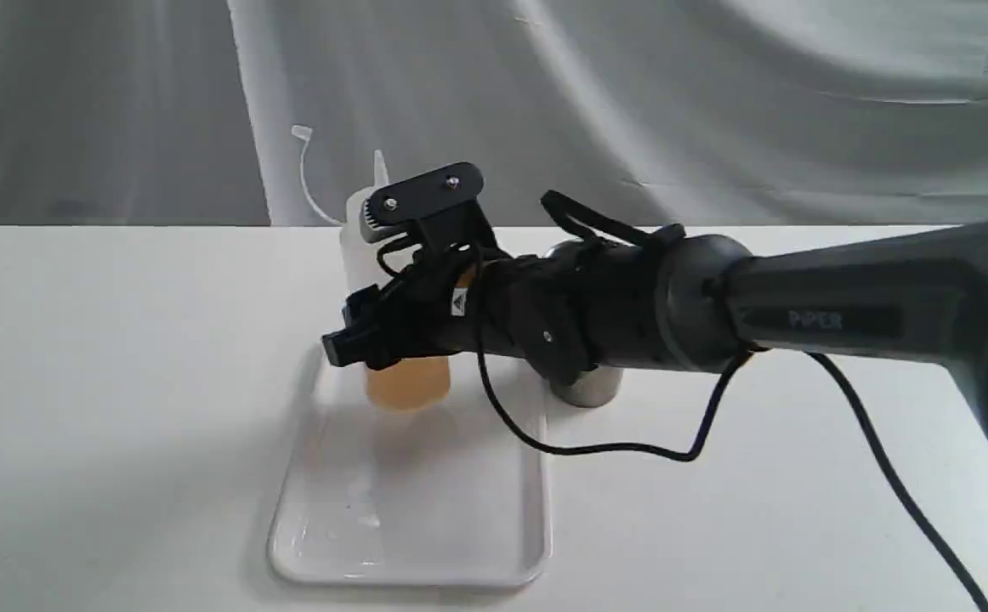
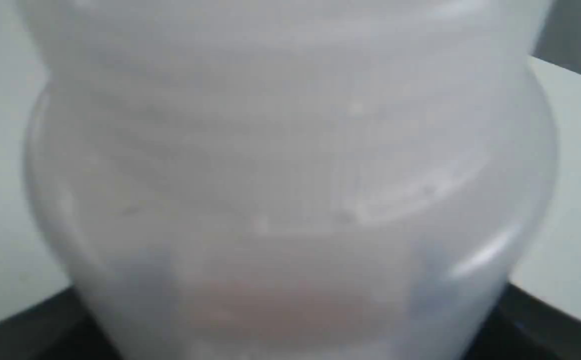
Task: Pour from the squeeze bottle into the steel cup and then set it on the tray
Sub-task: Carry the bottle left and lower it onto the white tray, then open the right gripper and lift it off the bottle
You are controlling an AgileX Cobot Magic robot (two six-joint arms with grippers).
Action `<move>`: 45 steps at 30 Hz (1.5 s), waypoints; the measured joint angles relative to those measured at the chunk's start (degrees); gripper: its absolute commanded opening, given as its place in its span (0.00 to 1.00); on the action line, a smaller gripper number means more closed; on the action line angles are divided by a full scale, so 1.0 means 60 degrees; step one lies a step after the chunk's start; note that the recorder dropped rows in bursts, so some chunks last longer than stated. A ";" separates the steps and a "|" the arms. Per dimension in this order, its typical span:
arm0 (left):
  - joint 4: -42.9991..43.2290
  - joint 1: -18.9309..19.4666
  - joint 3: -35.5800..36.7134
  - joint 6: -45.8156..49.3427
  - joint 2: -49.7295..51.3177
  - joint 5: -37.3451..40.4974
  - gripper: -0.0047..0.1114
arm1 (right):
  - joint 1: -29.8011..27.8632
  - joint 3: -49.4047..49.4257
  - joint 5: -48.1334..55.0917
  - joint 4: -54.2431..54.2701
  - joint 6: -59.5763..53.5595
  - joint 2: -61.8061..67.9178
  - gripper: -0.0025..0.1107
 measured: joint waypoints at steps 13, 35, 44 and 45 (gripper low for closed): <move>0.0000 0.0000 0.0000 0.0000 0.0000 0.0000 0.11 | 0.0105 0.0380 -0.0066 0.0000 -0.0035 0.0000 0.36; 0.0000 0.0000 0.0000 0.0000 0.0000 0.0000 0.11 | 0.0242 0.0565 -0.0048 0.0023 -0.0035 0.0000 0.36; 0.0000 0.0000 0.0000 0.0000 0.0000 0.0000 0.11 | 0.0262 0.0565 -0.0048 0.0023 -0.0035 0.0000 0.36; 0.0000 0.0000 0.0000 0.0000 0.0000 0.0000 0.11 | 0.0262 0.0565 -0.0048 0.0023 -0.0035 0.0000 0.36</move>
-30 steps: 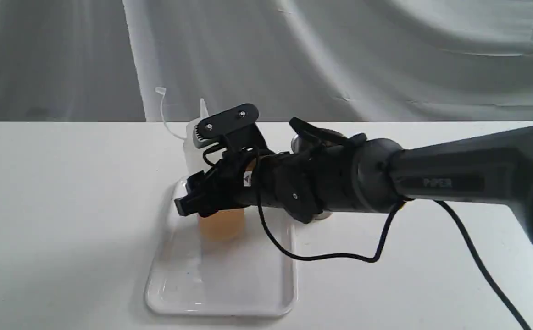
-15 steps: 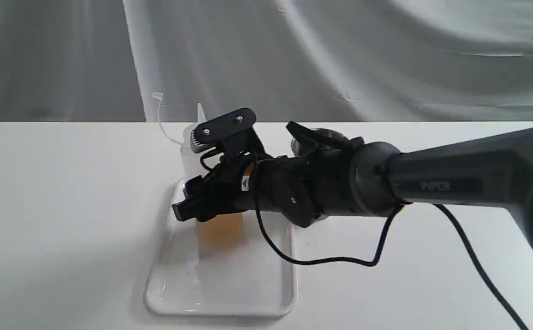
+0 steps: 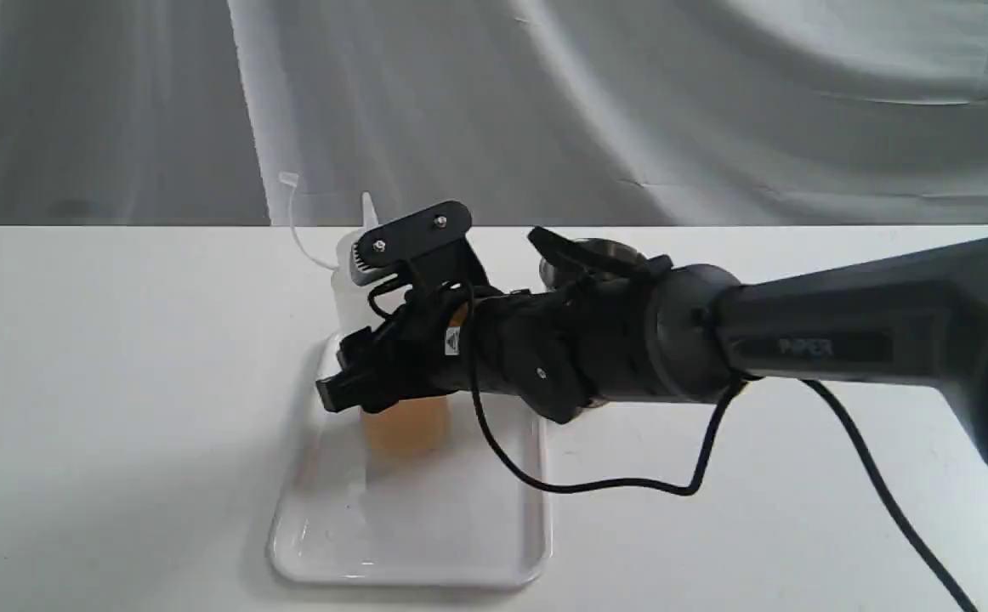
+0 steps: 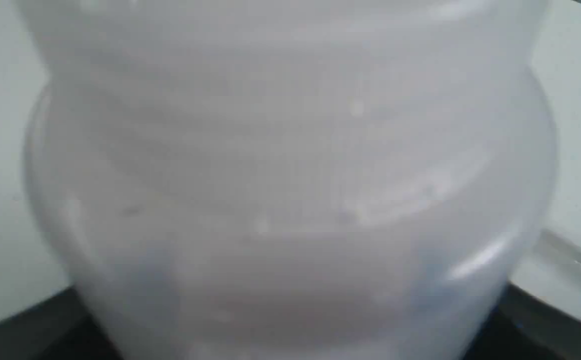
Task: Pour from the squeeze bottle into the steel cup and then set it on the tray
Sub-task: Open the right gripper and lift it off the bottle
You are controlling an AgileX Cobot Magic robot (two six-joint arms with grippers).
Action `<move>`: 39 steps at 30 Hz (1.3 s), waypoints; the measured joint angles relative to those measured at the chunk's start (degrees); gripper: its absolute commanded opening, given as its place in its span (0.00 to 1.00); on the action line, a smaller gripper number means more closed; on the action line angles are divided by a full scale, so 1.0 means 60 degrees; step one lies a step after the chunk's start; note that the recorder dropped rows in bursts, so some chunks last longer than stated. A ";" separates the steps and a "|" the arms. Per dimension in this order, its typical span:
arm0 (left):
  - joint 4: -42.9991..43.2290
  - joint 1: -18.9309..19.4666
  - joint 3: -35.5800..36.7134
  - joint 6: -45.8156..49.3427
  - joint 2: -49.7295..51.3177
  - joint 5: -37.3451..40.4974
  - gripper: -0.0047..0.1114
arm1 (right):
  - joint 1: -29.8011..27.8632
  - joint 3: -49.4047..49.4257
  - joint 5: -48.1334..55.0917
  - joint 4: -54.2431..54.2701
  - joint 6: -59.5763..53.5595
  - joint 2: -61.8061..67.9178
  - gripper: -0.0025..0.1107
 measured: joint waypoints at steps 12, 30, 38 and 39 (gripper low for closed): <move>0.0000 0.0000 0.0000 0.0000 0.0000 0.0000 0.11 | 0.0000 0.0000 0.0132 0.0007 0.0000 0.0000 0.71; 0.0000 0.0000 0.0000 0.0000 0.0000 0.0000 0.11 | 0.0000 0.0000 0.0000 0.0045 -0.0017 -0.0300 0.82; 0.0000 0.0000 0.0000 0.0000 0.0000 0.0000 0.11 | 0.0000 0.0000 0.0103 0.0007 -0.0017 -0.1408 0.82; 0.0000 0.0000 0.0000 0.0000 0.0000 0.0000 0.11 | 0.0000 0.0000 0.0112 -0.0017 -0.0017 -0.1559 0.82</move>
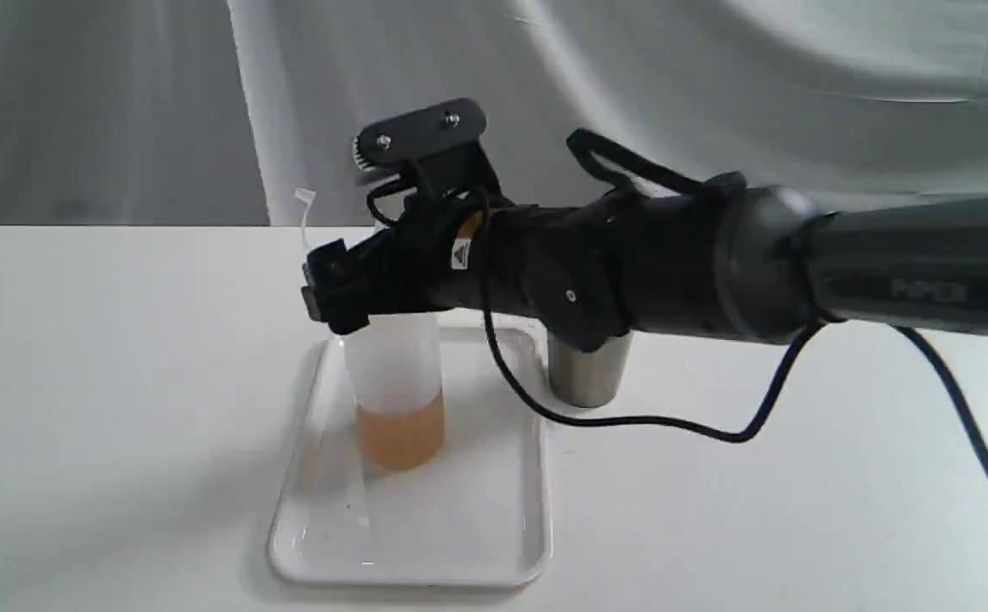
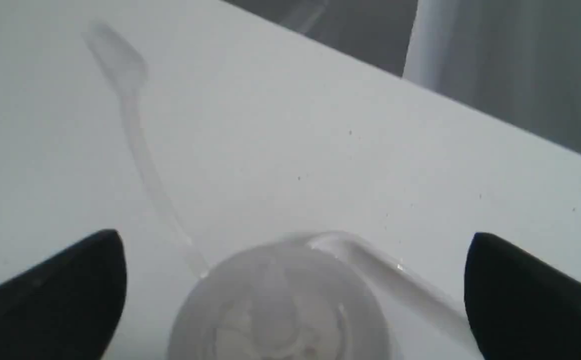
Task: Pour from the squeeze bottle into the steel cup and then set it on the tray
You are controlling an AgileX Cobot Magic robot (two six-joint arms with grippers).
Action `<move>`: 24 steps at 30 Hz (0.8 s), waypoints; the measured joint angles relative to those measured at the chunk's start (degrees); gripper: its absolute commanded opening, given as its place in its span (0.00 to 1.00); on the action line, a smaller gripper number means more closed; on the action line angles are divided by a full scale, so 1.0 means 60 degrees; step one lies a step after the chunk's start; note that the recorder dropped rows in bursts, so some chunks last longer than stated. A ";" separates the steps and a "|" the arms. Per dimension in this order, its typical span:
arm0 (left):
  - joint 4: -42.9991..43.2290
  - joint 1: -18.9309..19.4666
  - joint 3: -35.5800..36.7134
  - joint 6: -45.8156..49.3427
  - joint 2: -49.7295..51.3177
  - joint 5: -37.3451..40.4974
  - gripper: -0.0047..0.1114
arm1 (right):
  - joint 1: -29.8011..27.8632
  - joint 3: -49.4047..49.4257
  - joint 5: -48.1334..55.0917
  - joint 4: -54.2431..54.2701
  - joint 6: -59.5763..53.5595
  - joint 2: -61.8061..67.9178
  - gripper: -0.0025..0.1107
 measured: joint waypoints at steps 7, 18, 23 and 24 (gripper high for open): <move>0.0000 0.0000 0.0000 0.0000 0.0000 0.0000 0.11 | 0.0000 0.0000 0.0635 -0.0208 0.0000 -0.0976 0.82; 0.0000 0.0000 0.0000 0.0000 0.0000 0.0000 0.11 | 0.0000 0.2613 0.0747 -0.0535 0.0000 -0.3956 0.82; 0.0000 0.0000 0.0000 0.0000 0.0000 0.0000 0.11 | 0.0000 0.3949 0.0747 -0.0815 0.0000 -0.5708 0.82; 0.0000 0.0000 0.0000 0.0000 0.0000 0.0000 0.11 | 0.0000 0.4253 0.0747 -0.0835 0.0000 -0.6100 0.82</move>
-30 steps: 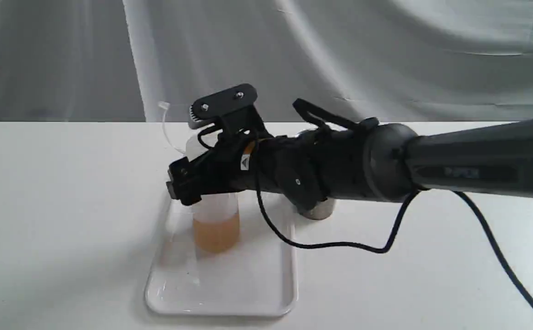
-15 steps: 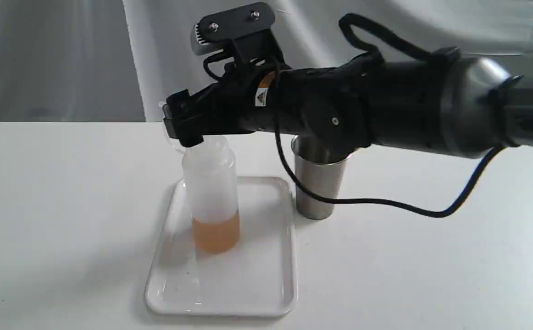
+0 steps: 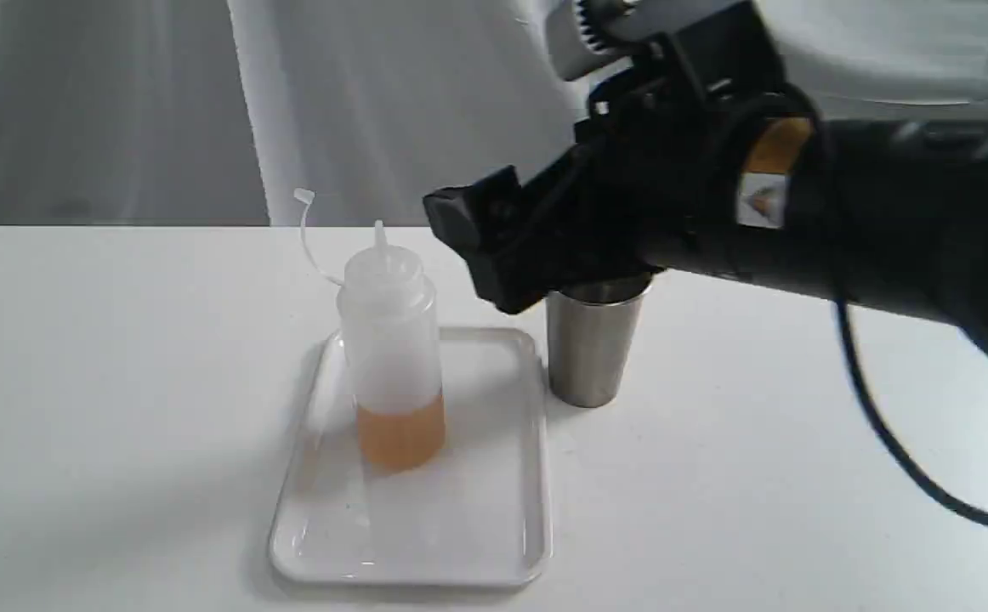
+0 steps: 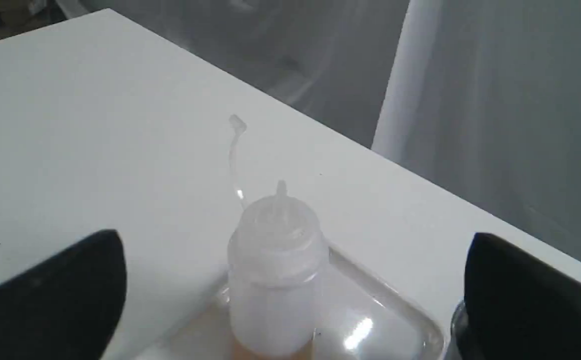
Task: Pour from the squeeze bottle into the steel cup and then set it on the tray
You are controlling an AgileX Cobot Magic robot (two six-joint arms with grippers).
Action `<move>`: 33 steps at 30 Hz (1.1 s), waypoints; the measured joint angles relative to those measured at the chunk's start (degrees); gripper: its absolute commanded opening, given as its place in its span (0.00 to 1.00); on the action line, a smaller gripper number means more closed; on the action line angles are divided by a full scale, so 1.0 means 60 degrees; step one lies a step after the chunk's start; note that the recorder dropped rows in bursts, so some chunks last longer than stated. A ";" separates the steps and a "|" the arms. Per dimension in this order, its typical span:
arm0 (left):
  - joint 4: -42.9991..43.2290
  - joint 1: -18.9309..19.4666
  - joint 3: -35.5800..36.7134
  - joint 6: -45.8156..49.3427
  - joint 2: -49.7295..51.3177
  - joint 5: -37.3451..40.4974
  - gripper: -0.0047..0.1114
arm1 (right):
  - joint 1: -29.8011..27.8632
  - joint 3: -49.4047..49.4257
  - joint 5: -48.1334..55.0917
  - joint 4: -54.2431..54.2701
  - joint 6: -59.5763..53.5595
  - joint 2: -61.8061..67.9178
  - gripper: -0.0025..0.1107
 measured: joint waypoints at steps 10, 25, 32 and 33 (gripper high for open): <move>0.0000 0.0000 0.0000 0.0000 0.0000 0.0000 0.11 | 0.0000 0.2830 0.0000 -0.0044 0.0000 -0.3367 0.54; 0.0000 0.0000 0.0000 0.0000 0.0000 0.0000 0.11 | 0.0000 0.4437 0.0292 -0.0027 0.0036 -0.5954 0.02; 0.0000 0.0000 0.0000 0.0000 0.0000 0.0000 0.11 | 0.0000 0.4437 0.0914 0.0464 0.0036 -0.5974 0.02; 0.0000 0.0000 0.0000 0.0000 0.0000 0.0000 0.11 | 0.0000 0.4437 0.1057 0.0584 0.0036 -0.5974 0.02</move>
